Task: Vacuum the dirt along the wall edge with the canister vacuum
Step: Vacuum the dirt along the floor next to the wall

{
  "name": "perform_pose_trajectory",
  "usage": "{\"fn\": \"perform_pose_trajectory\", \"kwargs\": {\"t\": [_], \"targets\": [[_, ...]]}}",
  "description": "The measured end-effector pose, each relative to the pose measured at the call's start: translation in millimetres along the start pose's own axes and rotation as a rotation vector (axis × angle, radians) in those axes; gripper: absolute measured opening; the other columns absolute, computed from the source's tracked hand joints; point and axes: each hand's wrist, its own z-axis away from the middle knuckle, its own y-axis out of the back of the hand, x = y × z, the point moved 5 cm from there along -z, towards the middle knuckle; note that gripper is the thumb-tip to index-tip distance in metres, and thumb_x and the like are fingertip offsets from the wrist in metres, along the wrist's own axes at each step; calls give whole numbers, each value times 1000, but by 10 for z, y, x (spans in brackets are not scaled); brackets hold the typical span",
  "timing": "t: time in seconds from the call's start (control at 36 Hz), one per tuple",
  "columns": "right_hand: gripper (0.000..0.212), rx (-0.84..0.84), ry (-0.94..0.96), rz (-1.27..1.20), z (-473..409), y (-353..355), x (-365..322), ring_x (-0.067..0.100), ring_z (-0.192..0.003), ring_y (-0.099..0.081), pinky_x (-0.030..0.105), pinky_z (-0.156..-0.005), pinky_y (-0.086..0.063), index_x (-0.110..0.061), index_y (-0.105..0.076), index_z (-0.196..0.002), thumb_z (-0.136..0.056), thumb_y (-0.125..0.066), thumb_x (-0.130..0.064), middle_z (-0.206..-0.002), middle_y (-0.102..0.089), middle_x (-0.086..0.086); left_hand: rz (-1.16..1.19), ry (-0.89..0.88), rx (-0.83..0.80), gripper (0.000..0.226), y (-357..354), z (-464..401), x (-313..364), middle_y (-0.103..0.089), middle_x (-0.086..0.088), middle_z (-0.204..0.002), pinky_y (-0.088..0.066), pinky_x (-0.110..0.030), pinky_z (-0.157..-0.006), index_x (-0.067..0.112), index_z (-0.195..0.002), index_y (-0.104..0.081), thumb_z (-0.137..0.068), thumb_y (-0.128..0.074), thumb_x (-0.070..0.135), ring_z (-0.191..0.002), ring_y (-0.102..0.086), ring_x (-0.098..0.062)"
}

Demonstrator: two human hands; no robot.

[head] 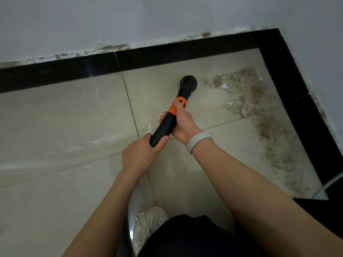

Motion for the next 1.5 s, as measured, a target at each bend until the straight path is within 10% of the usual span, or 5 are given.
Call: {"fn": "perform_pose_trajectory", "kwargs": {"t": [0.86, 1.5], "targets": [[30, 218, 129, 7, -146, 471, -307, 18, -48, -55, 25, -48, -51, -11, -50, -85, -97, -53, -38, -67, -54, 6, 26, -80, -89, 47, -285, -268, 420, -64, 7, -61, -49, -29, -60, 26, -74, -53, -87, -39, 69, -58, -61, -13], [34, 81, 76, 184, -364, 511, -787, 28, -74, -68, 42, -77, -59, -11, -47, -102, -99, -48, -44, -85, -61, 12, -22, -136, -81, 62, -271, -688, 723, -65, 3, -66, -49, -32, -59, 24, -78, -55, -80, -27, 79, -60, -62, -16]]}}
